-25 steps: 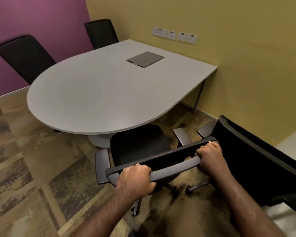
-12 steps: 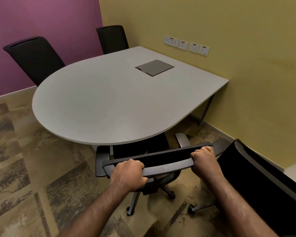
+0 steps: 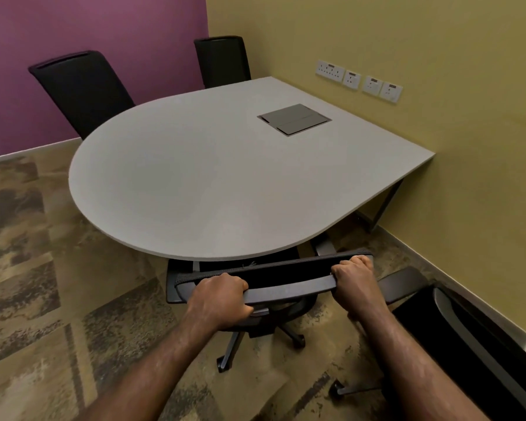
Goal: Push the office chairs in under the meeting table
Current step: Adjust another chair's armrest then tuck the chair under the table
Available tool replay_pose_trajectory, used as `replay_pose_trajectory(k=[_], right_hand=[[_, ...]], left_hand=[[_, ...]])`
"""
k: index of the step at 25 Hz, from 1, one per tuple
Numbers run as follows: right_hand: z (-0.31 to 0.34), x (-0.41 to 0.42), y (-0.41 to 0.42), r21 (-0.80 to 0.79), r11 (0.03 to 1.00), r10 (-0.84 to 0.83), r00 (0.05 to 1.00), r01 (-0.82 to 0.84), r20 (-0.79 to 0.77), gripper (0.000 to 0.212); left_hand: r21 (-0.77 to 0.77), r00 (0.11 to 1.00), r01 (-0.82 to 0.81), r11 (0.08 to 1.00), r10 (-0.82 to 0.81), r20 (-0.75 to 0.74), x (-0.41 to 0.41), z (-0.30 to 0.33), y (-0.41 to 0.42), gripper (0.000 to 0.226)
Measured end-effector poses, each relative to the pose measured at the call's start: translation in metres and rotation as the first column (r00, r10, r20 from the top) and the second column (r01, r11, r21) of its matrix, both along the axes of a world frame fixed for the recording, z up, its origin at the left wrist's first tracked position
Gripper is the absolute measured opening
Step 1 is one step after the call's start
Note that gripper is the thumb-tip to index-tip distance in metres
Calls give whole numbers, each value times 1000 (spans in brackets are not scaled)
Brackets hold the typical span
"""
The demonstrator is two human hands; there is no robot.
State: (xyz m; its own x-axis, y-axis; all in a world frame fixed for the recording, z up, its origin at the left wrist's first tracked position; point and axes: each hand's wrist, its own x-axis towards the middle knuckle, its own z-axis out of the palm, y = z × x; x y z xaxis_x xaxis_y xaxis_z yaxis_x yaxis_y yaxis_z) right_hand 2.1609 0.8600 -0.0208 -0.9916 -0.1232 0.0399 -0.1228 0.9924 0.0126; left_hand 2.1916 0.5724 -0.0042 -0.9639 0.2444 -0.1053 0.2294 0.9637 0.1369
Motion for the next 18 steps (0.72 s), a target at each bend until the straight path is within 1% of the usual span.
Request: replay_pose_trajectory(k=[3,5,6,8,9,10,13,15,18], right_hand=[[1,-19,5,-8,999,34,999,-34,0,14],[0,-28,8,3,999,45,999,-45,-12,14],[-1,-30,9,7,999,49,999,-49,-17,14],[-1,-33,11,15,998,59,998,-59,-18,13],[1,-34,13,20,997,74,997,-74,-15,12],[4,-35,14,31,994,105,995,-105,1,10],[17,-39,13,97,950,282,950,-296,136,5],[24,-41,9,114,916,359,912,-385,196,16],[25,-38,0,133,895,402,899,-426,177,30]], left_hand=[[-15,1000,-8,1000,8,-14,-10,3,5,22],[-12,1000,-3,1000,3,-30,-16,3,7,31],[-3,999,2,1000,-2,-44,-18,3,8,40],[11,996,9,1000,-8,-85,-19,2,10,67],[16,994,13,1000,-11,-110,-18,1,12,76],[21,992,19,1000,-16,-128,-17,0,12,80],[18,989,24,1000,-21,-144,-13,-3,5,82],[-1,988,22,1000,-22,-154,-13,-5,-5,81],[-43,986,38,998,-45,-163,-15,-3,-17,81]])
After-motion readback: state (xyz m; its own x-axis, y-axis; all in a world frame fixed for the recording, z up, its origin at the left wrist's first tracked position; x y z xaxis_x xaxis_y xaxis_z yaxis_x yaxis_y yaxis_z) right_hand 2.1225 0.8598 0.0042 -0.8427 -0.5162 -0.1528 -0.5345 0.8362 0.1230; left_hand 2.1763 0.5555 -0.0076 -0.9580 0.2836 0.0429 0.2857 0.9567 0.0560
